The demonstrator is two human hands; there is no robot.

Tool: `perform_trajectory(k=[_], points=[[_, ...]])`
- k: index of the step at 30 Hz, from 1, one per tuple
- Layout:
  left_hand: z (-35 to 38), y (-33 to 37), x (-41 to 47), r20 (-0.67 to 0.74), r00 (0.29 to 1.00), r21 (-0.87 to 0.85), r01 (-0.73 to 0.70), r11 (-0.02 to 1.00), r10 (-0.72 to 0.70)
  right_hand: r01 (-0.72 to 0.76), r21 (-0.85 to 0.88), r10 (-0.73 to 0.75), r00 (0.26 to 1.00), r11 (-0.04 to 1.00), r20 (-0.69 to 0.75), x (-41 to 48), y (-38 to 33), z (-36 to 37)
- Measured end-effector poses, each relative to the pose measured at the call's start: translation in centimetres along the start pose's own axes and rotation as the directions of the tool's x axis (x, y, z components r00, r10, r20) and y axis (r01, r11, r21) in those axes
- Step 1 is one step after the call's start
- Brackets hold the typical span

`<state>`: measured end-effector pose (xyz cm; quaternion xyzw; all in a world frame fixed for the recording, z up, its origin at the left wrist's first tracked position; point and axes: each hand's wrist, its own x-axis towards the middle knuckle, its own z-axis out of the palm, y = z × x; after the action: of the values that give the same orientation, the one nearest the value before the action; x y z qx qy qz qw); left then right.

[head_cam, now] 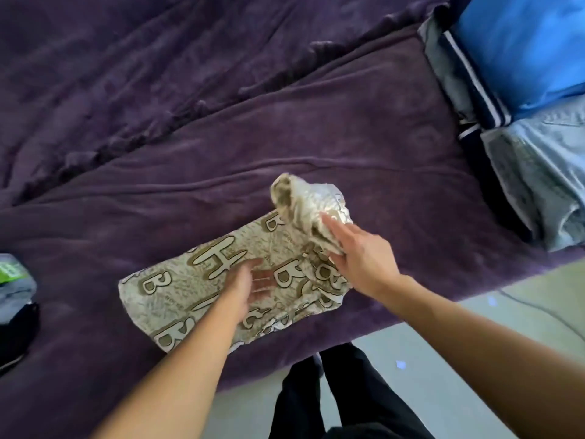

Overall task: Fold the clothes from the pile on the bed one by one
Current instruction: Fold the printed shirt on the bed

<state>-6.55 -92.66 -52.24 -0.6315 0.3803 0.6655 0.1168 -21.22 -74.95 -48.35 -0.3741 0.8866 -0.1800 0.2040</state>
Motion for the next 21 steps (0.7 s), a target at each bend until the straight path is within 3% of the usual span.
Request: perform_trajectory(k=[3,5,7,8,9,11,12,14,17,21], points=[[-3.8,-0.9,-0.3,-0.132,0.991,-0.049,0.005,0.999,-0.012,0.096,-0.089,-0.074,0.971,0.991,0.227,-0.5,-3.1,4.3],[-5.3,-1.6,-0.3,-0.202,0.979,-0.009,-0.019,1.0,0.017,0.113,-0.113,-0.048,0.884,0.987,0.464,-1.1,-4.1,7.2],[-5.8,-2.2,-0.2,-0.282,0.95,0.13,-0.098,0.987,0.132,0.128,-0.11,-0.027,0.761,0.986,0.648,-1.5,-4.0,8.8],[-5.7,-2.4,-0.2,-0.312,0.923,0.264,-0.145,0.954,0.227,0.119,-0.064,-0.048,0.748,0.991,0.662,-1.7,-3.6,9.1],[-5.4,-2.6,-0.1,-0.318,0.895,0.388,-0.178,0.904,0.312,0.087,0.014,-0.078,0.785,0.996,0.615,-1.8,-3.1,9.0],[-4.1,-2.5,0.1,-0.314,0.875,0.446,-0.207,0.871,0.368,0.031,0.165,-0.087,0.935,0.986,0.344,-2.1,-1.8,8.0],[-3.4,-2.2,0.2,-0.312,0.888,0.379,-0.209,0.901,0.338,0.001,0.188,-0.037,0.982,0.982,0.184,-1.9,-0.9,7.2],[-1.7,-1.6,1.1,-0.301,0.936,0.131,-0.15,0.98,0.184,-0.134,0.191,0.135,0.991,0.972,0.007,-1.0,1.0,5.4],[0.5,-0.3,2.7,-0.3,0.944,-0.074,-0.164,0.984,0.135,-0.338,0.146,0.329,0.941,0.93,0.083,1.0,3.5,4.8],[0.0,0.8,4.9,-0.522,0.785,0.046,-0.363,0.931,0.333,-0.438,0.234,0.393,0.894,0.868,0.214,2.7,3.9,6.6]])
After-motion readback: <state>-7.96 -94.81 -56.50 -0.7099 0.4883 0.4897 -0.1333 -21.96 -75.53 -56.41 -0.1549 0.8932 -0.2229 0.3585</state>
